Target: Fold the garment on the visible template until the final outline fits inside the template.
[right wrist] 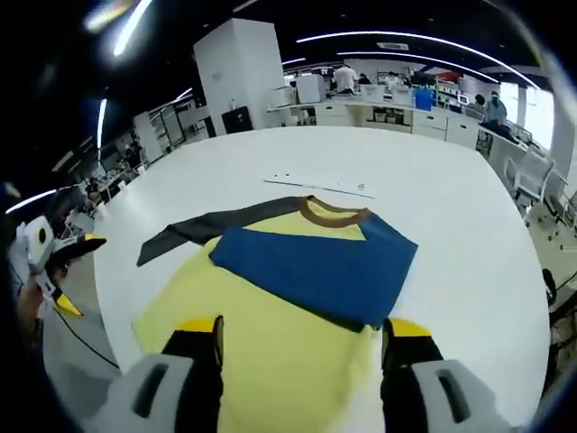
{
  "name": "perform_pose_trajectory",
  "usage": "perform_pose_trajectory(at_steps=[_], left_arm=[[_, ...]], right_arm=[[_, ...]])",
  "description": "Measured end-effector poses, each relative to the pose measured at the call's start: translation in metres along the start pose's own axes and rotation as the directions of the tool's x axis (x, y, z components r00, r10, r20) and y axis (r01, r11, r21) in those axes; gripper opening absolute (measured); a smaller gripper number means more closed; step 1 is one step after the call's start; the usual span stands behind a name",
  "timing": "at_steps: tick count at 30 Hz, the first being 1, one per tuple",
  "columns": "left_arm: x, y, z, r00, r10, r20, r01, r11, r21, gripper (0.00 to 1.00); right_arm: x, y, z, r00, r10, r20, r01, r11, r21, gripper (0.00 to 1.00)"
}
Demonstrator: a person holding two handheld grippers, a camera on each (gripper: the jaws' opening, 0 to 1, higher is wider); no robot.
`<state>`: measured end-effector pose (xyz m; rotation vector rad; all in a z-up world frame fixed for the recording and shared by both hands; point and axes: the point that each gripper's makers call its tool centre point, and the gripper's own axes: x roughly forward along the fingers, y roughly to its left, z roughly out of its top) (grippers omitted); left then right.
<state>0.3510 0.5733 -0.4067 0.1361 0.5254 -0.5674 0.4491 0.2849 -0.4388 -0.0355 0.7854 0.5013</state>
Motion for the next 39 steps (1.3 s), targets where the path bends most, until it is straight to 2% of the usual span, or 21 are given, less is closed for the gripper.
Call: perform_pose_trajectory(at_steps=[9,15,23,28,32,36,39], left_arm=[[-0.003,0.015,-0.004,1.0,0.03,-0.005,-0.03,0.999,-0.021,0.99],[-0.007,0.028,-0.006,0.998,0.06,-0.01,-0.06,0.998,-0.03,0.99],[-0.008,0.046,-0.013,0.996,0.09,-0.027,-0.091,0.995,-0.04,0.99],[-0.009,0.066,-0.021,0.993,0.113,-0.04,-0.116,0.991,-0.065,0.98],[-0.009,0.077,-0.025,0.991,0.126,-0.037,-0.129,0.989,-0.073,0.96],[-0.006,0.092,-0.027,0.99,0.137,-0.015,-0.138,0.984,-0.114,0.95],[-0.005,0.102,-0.031,0.987,0.157,-0.021,-0.159,0.981,-0.108,0.94]], right_arm=[[-0.023,-0.002,-0.025,1.0,-0.028,-0.005,0.028,1.0,-0.003,0.72],[-0.036,-0.004,-0.036,0.999,-0.049,-0.013,0.049,0.998,-0.051,0.74],[-0.053,0.004,-0.048,1.0,-0.014,0.005,0.014,0.999,-0.039,0.76],[-0.064,0.008,-0.06,1.0,-0.003,0.005,0.003,0.999,-0.036,0.78],[-0.071,0.01,-0.067,1.0,0.007,0.012,-0.006,1.0,-0.03,0.81],[-0.079,0.013,-0.07,0.999,0.014,0.029,-0.013,0.999,-0.029,0.85],[-0.084,0.017,-0.07,0.999,0.019,0.05,-0.017,0.999,-0.044,0.87]])
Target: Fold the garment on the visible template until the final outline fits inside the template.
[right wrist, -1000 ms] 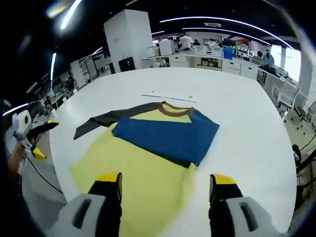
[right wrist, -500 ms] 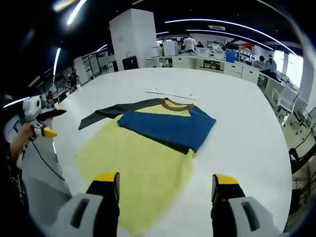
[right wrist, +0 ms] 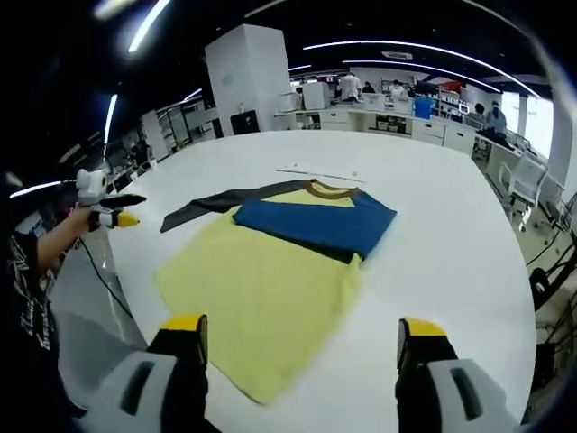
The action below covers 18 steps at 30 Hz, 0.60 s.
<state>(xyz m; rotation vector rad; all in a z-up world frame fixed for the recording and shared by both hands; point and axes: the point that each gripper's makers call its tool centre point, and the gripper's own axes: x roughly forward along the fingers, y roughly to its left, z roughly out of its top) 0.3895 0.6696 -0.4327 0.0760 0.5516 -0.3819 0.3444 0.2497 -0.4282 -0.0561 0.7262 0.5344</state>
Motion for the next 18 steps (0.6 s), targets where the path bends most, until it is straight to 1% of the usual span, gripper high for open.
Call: perform_pose_trajectory(at_steps=[4,10,13,16,18], left_arm=[[0.005,0.015,-0.001,1.0,0.019,-0.001,-0.019,1.0,-0.001,0.92],[0.016,0.032,0.0,0.999,0.035,-0.004,-0.035,0.999,0.003,0.85],[0.021,0.041,0.001,0.999,0.051,-0.001,-0.051,0.999,0.016,0.81],[0.026,0.052,0.002,0.998,0.065,0.015,-0.065,0.998,0.006,0.78],[0.028,0.059,0.001,0.997,0.076,0.013,-0.077,0.997,0.009,0.75]], right_arm=[[-0.005,0.009,0.002,0.999,0.026,0.023,-0.026,1.0,-0.012,0.9],[-0.008,0.019,0.001,0.999,0.043,0.029,-0.041,0.997,-0.071,1.0],[-0.008,0.023,0.001,0.998,0.055,0.036,-0.052,0.996,-0.078,1.0],[-0.008,0.024,0.001,0.997,0.063,0.037,-0.06,0.995,-0.075,1.0],[-0.008,0.024,-0.001,0.998,0.06,0.028,-0.058,0.995,-0.078,1.0]])
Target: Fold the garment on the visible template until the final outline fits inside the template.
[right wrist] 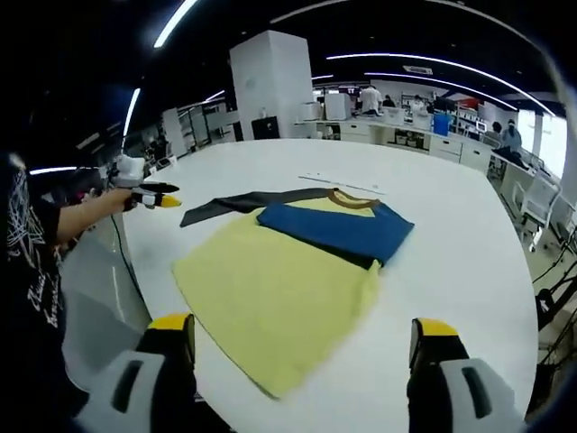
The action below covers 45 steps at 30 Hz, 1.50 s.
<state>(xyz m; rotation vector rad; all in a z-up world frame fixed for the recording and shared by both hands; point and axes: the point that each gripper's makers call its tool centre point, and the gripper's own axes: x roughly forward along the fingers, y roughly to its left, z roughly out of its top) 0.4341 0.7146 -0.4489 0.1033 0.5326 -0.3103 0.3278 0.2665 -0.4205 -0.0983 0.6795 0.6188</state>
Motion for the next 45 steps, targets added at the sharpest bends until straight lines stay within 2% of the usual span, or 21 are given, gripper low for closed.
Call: perform_pose_trajectory(at_steps=[6,12,22,24,26,27,31,37,45], left_arm=[[0.008,0.02,-0.013,0.999,0.033,-0.016,-0.033,0.999,-0.01,0.62],[0.016,0.036,-0.032,0.996,0.061,-0.063,-0.062,0.998,-0.022,0.5],[0.028,0.051,-0.056,0.989,0.085,-0.123,-0.092,0.994,-0.052,0.38],[0.027,0.055,-0.067,0.978,0.099,-0.183,-0.113,0.991,-0.072,0.36],[0.03,0.057,-0.069,0.979,0.096,-0.178,-0.117,0.987,-0.108,0.35],[0.03,0.059,-0.074,0.975,0.103,-0.197,-0.131,0.982,-0.135,0.34],[0.031,0.059,-0.078,0.972,0.105,-0.212,-0.134,0.983,-0.123,0.3],[0.033,0.06,-0.074,0.974,0.11,-0.198,-0.134,0.984,-0.115,0.25],[0.034,0.061,-0.072,0.974,0.121,-0.193,-0.152,0.976,-0.155,0.13]], right_arm=[[0.002,-0.004,-0.002,1.0,-0.022,-0.009,0.022,1.0,-0.001,1.0],[0.005,-0.008,-0.003,0.999,-0.033,-0.013,0.033,0.999,0.005,1.0],[0.01,-0.013,-0.004,0.999,-0.044,-0.029,0.045,0.999,0.012,0.99],[0.011,-0.013,-0.004,0.999,-0.045,-0.029,0.046,0.999,0.011,0.99],[0.011,-0.014,-0.004,0.998,-0.048,-0.03,0.049,0.999,0.011,0.99],[0.011,-0.014,-0.005,0.998,-0.051,-0.033,0.051,0.999,0.012,0.98],[0.011,-0.016,-0.007,0.997,-0.062,-0.042,0.063,0.998,0.01,0.98],[0.01,-0.02,-0.012,0.995,-0.079,-0.055,0.08,0.997,0.016,0.96],[0.009,-0.02,-0.012,0.994,-0.088,-0.059,0.088,0.996,0.01,0.95]])
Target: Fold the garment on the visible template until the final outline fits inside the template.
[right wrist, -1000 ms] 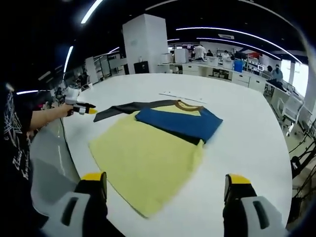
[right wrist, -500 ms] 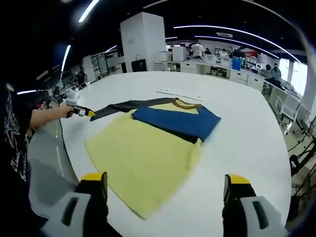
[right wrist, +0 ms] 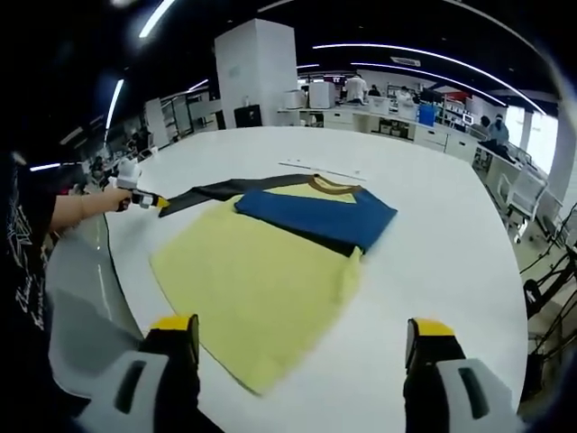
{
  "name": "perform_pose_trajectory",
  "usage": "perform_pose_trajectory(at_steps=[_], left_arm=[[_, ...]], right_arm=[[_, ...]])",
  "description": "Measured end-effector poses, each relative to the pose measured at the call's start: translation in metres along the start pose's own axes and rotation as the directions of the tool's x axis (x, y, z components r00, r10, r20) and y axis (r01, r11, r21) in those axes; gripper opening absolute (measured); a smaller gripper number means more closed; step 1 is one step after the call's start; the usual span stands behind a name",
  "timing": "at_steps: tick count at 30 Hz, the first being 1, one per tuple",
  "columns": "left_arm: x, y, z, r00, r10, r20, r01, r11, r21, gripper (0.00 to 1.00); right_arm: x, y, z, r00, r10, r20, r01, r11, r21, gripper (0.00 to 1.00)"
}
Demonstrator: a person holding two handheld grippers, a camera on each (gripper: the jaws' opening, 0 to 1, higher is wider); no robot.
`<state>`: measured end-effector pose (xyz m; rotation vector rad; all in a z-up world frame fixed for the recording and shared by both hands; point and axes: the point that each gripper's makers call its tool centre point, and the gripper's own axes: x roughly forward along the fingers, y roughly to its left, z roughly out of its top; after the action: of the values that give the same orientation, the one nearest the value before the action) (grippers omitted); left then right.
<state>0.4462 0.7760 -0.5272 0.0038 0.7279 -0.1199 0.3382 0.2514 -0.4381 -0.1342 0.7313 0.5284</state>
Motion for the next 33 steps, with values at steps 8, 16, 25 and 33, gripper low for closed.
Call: perform_pose_trajectory(at_steps=[8,16,25,33], left_arm=[[-0.003,-0.018,0.017,1.0,-0.01,0.029,0.006,0.988,0.154,0.01],[-0.016,-0.052,0.051,0.992,-0.062,0.11,0.028,0.956,0.293,0.01],[-0.022,-0.108,0.066,0.974,-0.17,0.147,0.109,0.929,0.354,0.01],[-0.016,-0.157,0.058,0.959,-0.252,0.132,0.186,0.907,0.378,0.01]], right_arm=[[0.002,0.002,0.0,1.0,0.003,-0.005,-0.003,1.0,-0.01,0.94],[0.006,0.007,-0.002,1.0,0.021,-0.018,-0.022,1.0,-0.021,0.93],[0.004,0.0,-0.006,1.0,0.018,-0.018,-0.019,1.0,-0.014,0.92],[0.004,-0.007,-0.009,1.0,0.009,-0.018,-0.009,1.0,-0.004,0.91]])
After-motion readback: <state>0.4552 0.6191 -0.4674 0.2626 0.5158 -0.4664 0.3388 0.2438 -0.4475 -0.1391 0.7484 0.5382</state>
